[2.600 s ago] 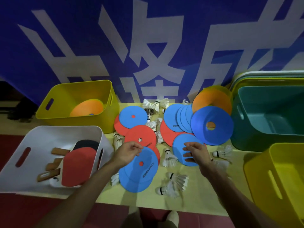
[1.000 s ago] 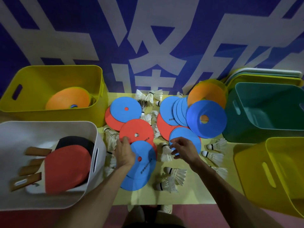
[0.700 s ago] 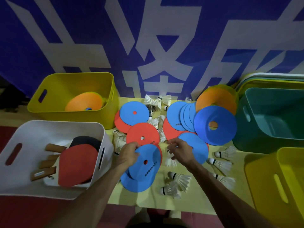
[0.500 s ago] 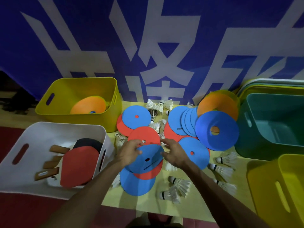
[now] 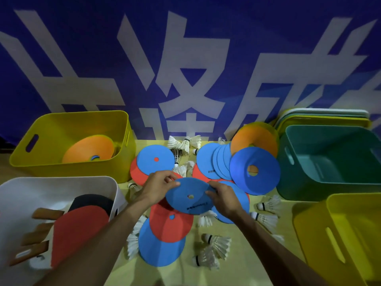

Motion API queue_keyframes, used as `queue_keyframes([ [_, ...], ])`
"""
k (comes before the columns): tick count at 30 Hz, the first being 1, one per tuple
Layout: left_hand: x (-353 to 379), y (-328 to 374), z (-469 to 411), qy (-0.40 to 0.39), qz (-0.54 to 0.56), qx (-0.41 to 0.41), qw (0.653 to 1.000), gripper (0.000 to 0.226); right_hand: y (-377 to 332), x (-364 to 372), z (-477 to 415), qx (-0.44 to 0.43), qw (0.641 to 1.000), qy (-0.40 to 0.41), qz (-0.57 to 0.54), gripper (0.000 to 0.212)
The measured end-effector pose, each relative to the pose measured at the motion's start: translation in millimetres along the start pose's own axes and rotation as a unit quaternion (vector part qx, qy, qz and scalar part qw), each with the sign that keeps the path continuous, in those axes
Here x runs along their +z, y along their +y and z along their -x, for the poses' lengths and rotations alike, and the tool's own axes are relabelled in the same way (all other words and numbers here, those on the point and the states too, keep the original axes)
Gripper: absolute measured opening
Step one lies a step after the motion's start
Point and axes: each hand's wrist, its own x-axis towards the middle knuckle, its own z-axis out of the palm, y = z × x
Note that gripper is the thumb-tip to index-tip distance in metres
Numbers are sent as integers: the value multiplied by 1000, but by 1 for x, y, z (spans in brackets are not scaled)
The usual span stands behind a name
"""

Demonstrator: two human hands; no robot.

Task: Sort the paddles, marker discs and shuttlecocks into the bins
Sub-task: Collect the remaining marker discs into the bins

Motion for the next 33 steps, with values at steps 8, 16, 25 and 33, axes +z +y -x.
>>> queue_keyframes([
  [8, 9, -37, -43, -23, -95, -12, 995, 24, 9, -20, 16, 13, 994, 100, 30, 20],
  [16, 18, -57, -71, -89, -288, -44, 953, 51, 4, -29, 32, 25, 988, 146, 49, 10],
  [25, 0, -49, -71, -92, -240, -19, 966, 21, -9, -43, 28, 60, 982, 176, 29, 9],
  [33, -20, -19, -65, -78, -198, -10, 977, 15, -4, -72, 10, 19, 985, 171, 1, 14],
])
